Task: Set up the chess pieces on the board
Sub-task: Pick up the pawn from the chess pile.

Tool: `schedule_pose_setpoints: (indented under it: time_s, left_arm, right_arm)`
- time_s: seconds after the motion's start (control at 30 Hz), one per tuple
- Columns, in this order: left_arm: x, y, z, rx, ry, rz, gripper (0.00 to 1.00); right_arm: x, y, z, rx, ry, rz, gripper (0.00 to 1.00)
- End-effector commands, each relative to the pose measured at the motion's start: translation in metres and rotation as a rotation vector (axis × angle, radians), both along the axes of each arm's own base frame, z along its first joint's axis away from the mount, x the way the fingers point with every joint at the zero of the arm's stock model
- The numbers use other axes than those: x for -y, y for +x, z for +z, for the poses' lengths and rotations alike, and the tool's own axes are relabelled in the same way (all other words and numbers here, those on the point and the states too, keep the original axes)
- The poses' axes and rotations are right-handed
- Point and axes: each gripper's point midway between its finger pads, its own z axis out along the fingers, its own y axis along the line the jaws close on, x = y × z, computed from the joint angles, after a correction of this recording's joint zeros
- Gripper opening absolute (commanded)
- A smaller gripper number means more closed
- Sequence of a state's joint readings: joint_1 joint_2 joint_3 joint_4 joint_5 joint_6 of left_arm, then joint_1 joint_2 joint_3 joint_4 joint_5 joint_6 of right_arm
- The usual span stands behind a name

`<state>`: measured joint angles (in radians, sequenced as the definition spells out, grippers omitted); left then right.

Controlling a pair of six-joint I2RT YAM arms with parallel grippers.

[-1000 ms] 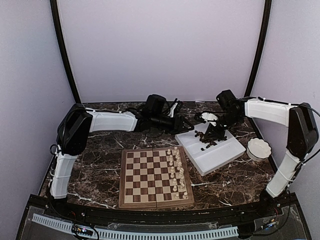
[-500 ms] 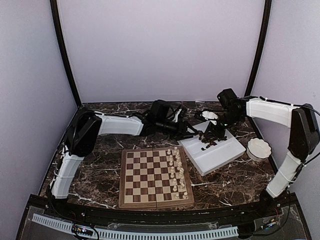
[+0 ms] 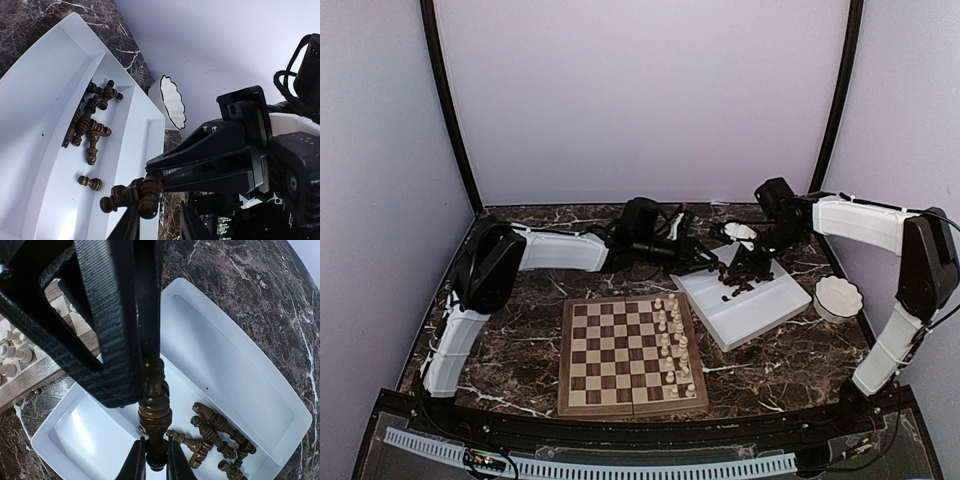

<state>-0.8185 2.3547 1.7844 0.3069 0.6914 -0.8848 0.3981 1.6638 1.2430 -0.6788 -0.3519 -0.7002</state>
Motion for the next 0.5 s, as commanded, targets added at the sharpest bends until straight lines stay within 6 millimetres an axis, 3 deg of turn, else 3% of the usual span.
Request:
schedule_pose_setpoints:
  time_s: [0.0, 0.3, 0.47]
  left_arm:
    - [0.0056, 0.0032, 0.0189, 0.035, -0.045, 0.000, 0.29]
    - [0.0081, 0.0089, 0.0134, 0.025, -0.033, 0.024, 0.23]
    - [0.0100, 0.0112, 0.0136, 0.018, -0.048, 0.030, 0.16]
  right_arm:
    - [-0.0006, -0.0022, 0.0086, 0.014, 0.018, 0.008, 0.04]
    - [-0.0002, -0.0027, 0.0078, 0.011, 0.016, 0.006, 0.04]
    - [0.0001, -0.0023, 0.0075, 0.011, 0.014, 0.005, 0.04]
